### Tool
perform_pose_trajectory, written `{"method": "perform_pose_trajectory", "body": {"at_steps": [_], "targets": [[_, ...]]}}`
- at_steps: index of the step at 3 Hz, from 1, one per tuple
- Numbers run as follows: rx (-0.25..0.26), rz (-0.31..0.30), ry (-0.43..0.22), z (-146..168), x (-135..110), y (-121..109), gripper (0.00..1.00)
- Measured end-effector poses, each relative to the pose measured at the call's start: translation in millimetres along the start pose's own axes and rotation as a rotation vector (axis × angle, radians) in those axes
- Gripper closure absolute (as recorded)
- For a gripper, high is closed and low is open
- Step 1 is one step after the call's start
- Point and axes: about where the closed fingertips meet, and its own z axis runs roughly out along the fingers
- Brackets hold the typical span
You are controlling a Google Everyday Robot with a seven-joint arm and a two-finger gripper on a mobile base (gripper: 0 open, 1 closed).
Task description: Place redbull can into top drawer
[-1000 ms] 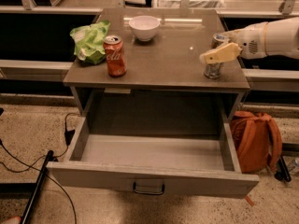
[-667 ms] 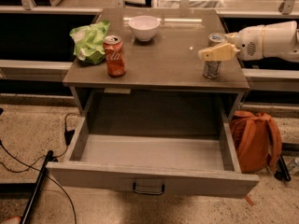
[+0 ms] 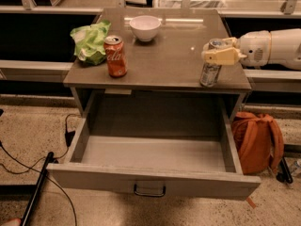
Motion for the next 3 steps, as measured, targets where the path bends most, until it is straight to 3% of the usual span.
{"method": "perform_pose_trajectory", "body": {"at_steps": [1, 2, 3], "targets": [[-0.066, -0.05, -0.032, 1, -6, 40, 1.0], [-0.103, -0.051, 0.003, 9, 11, 81, 1.0], [-0.116, 0.009, 0.016, 9, 30, 93, 1.0]]}}
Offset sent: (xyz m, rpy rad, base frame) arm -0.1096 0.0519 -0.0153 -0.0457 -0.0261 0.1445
